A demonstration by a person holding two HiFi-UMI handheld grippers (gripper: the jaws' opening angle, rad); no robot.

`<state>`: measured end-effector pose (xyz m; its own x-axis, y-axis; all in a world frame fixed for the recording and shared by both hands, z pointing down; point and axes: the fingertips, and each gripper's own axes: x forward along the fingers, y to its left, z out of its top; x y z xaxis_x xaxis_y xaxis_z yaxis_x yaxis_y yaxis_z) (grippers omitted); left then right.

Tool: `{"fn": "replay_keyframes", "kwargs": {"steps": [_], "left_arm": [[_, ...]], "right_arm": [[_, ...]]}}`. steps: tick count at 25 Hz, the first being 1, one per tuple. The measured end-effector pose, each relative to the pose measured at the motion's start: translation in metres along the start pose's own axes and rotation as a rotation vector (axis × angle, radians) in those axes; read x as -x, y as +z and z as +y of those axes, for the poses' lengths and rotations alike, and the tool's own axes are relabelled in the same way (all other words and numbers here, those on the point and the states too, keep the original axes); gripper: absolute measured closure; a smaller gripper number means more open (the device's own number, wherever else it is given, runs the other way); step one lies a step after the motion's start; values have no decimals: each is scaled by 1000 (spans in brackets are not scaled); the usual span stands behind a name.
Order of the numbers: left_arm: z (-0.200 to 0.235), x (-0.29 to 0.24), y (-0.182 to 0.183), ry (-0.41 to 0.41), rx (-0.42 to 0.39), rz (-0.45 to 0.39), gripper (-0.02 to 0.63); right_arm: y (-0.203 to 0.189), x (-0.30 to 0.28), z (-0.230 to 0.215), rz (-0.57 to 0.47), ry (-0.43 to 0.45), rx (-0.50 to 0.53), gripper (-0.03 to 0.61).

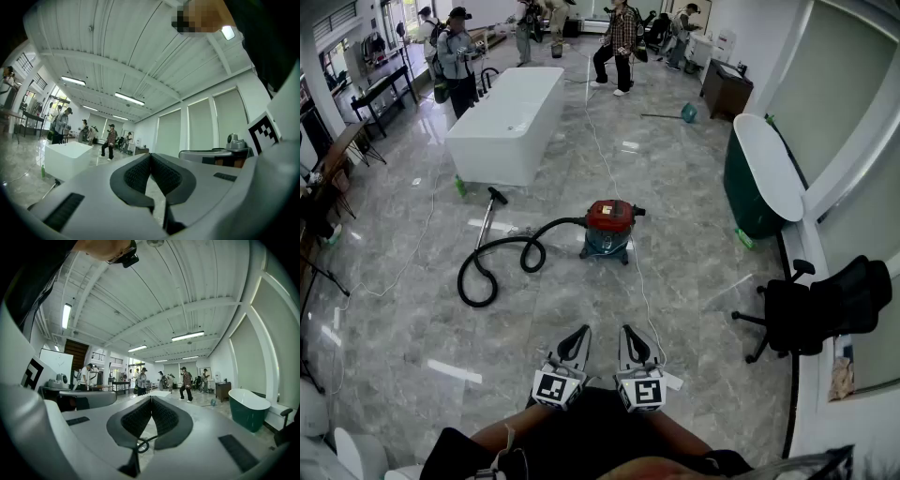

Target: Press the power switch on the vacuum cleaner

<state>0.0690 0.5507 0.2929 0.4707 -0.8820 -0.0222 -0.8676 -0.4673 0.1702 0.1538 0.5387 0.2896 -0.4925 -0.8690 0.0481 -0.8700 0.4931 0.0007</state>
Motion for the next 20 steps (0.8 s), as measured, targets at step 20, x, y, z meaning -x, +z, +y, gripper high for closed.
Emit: {"fn": "replay_keyframes", "kwargs": {"steps": [20], "left_arm": [[2, 1, 9, 48, 0, -51, 594]], "right_arm": [[3, 0, 0, 2, 43, -63, 558]]}}
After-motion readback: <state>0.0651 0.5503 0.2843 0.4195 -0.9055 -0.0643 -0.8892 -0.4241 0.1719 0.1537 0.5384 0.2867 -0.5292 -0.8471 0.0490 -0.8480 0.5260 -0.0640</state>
